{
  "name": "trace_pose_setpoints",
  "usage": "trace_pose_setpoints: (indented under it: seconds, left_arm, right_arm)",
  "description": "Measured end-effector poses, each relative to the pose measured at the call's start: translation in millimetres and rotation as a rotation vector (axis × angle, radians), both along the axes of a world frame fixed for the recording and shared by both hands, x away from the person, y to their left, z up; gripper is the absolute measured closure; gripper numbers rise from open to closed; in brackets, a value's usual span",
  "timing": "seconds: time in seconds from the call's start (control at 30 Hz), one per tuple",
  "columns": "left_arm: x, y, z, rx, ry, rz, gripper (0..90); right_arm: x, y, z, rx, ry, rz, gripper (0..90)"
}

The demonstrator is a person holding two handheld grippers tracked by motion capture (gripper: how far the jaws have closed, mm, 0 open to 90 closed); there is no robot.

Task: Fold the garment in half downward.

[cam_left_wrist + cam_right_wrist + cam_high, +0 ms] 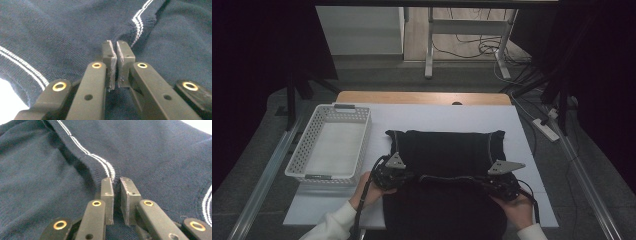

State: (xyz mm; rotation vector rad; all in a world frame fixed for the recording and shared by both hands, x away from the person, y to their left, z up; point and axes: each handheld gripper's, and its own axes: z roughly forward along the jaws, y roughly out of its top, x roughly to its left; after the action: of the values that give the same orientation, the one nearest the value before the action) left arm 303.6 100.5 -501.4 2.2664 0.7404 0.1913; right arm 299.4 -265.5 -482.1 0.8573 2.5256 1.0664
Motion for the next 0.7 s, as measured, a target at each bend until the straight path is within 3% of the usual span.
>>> trace_pose_setpoints:
  seconds: [0.7]
  left_arm:
    - [-25.5, 2.9, -4.0, -0.001, 0.005, -0.019, 85.1]
  right_arm:
    - [-31.5, -3.6, -8.5, -0.017, 0.037, 0.030, 81.0]
